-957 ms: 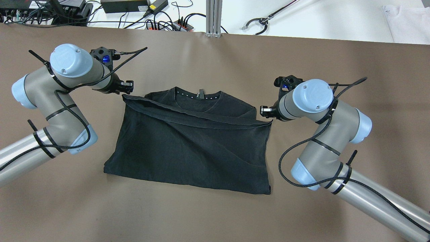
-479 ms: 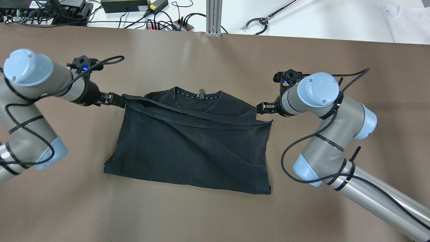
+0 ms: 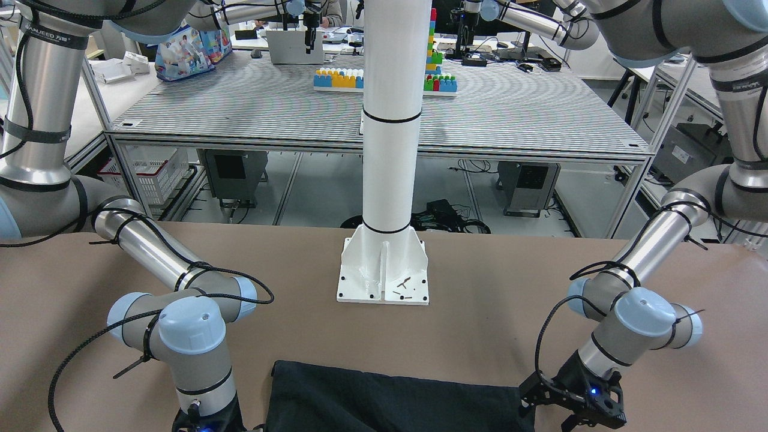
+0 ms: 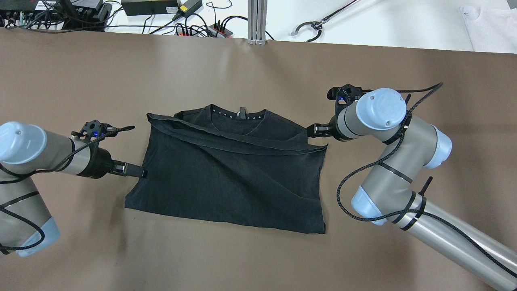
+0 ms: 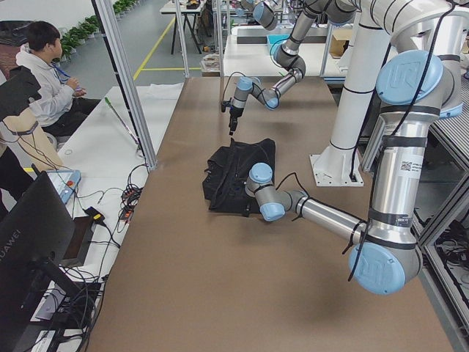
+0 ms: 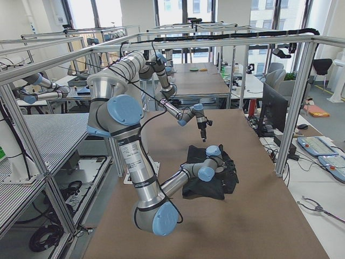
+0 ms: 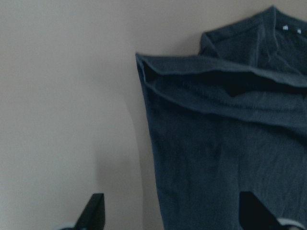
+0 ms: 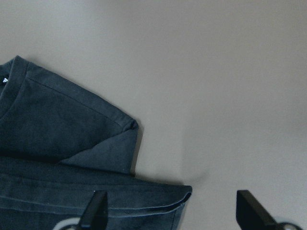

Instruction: Fold clothes

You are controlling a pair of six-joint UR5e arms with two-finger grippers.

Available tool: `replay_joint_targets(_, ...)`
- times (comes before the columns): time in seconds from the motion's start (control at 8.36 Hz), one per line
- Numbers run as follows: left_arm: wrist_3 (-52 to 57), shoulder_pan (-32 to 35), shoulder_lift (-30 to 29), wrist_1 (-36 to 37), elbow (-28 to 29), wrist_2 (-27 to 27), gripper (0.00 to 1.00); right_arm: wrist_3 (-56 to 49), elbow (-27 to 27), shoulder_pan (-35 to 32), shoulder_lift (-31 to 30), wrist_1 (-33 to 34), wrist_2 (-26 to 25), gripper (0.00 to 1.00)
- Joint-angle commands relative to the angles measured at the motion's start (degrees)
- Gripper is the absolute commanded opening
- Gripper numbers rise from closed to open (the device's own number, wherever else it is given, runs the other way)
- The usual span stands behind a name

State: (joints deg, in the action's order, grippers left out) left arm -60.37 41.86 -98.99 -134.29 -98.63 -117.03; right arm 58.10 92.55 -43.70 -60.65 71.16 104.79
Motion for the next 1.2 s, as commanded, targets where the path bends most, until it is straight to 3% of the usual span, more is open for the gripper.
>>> replay_joint_targets(0.0,-1.2,-3.3,0.5,-1.1,0.4,0.2,0.99,0.1,0.0,0.4,0.0,-0.1,-0.4,0.94)
replay_joint_targets(0.24,-0.8,-4.7,0.6,-1.1,0.5,0.2,0.79,0.1,0.0,0.4,0.0,-0.1,-0.4,0.94)
replay_joint_targets(0.84,-0.4,-7.8,2.0,-1.3,0.5,2.1,0.8,0.2,0.1,0.4,0.0,-0.1,-0.4,0.94)
replay_joint_targets(0.96,-0.4,-8.1,2.3,-1.4,0.0,2.2,0.72,0.2,0.1,0.5,0.0,-0.1,-0.4,0.94)
replay_joint_targets(1.08,-0.4,-8.1,2.4,-1.4,0.0,2.2,0.42,0.2,0.2,0.4,0.0,-0.1,-0.4,0.94)
